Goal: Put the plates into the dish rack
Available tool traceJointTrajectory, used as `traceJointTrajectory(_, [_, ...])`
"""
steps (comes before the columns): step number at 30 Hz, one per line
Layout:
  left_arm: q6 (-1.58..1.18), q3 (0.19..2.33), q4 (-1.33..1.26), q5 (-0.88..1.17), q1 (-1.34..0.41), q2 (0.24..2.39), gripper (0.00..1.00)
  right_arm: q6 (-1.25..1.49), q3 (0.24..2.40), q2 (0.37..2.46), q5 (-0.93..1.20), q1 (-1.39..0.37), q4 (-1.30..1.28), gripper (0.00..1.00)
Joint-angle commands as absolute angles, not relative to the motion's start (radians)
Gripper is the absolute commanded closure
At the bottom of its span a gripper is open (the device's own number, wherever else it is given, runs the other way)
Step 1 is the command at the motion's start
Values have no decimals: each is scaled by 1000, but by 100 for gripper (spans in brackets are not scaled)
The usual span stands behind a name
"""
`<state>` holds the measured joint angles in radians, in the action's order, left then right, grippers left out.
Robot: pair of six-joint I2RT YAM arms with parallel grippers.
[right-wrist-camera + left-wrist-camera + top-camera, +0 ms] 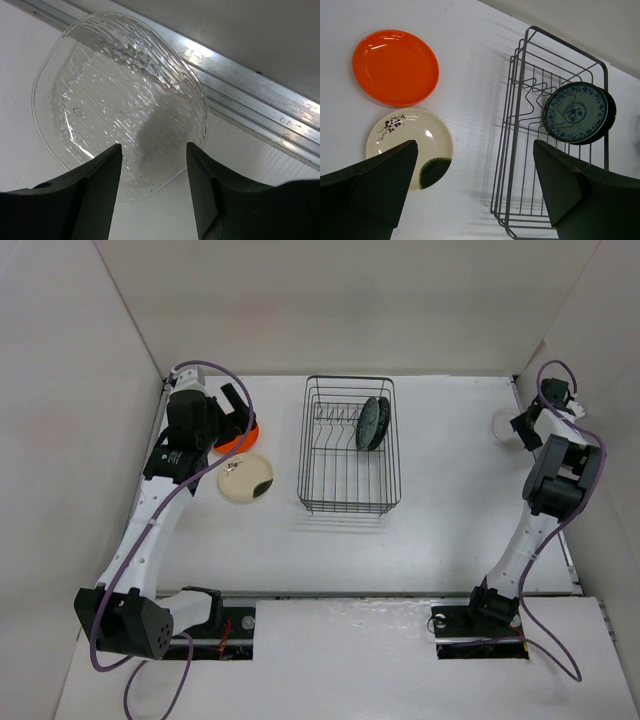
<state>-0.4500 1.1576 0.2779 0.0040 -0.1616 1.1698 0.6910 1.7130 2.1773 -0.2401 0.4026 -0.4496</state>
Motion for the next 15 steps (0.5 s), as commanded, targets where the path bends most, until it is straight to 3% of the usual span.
traceJointTrajectory(1, [-437,1175,256,37,-158,1164,0,676,1715,2132,-288,387,-410,40])
traceJointTrajectory(15, [-437,1175,247,57,-158,1164,0,698,1712,2050,-296,338,-439,40])
